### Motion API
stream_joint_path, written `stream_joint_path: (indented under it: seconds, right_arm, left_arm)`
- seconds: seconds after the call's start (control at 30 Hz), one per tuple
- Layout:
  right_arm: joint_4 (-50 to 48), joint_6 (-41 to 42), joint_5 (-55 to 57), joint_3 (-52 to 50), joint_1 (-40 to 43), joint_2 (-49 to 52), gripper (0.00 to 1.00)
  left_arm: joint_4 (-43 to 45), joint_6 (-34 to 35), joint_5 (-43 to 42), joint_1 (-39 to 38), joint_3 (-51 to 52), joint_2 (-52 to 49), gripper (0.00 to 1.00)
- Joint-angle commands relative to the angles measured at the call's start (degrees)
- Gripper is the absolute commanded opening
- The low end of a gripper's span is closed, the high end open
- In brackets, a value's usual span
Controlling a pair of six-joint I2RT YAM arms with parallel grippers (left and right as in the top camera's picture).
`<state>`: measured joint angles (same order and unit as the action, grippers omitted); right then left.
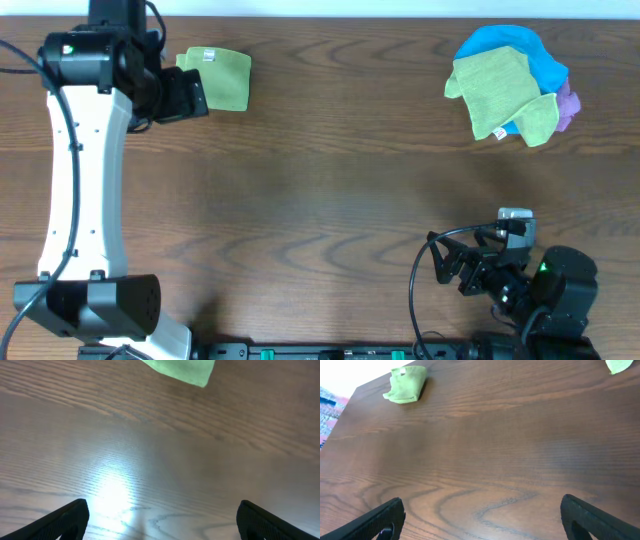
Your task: Fold the cloth
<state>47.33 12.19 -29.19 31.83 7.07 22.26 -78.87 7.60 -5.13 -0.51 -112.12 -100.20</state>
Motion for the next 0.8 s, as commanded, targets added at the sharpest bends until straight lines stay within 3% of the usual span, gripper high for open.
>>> stream_joint_path:
  seconds: [0.0,0.2,0.77]
  right_arm:
    - [0.07,0.66,-0.85,-0.15,0.46,-0.24,0.99]
    - [0.07,0.66,-0.85,-0.15,0.46,-0.24,0.99]
    - [0.07,0.66,-0.85,-0.15,0.46,-0.24,0.99]
  left_arm:
    - [1.68,-2.32,0.85,-2.60,4.11,2.62,0.95]
    - [14.56,-0.79,0.57,-5.62,22.84,15.10,0.95]
    - [37.97,-0.11,2.89,-5.44,69.09,57.16,0.95]
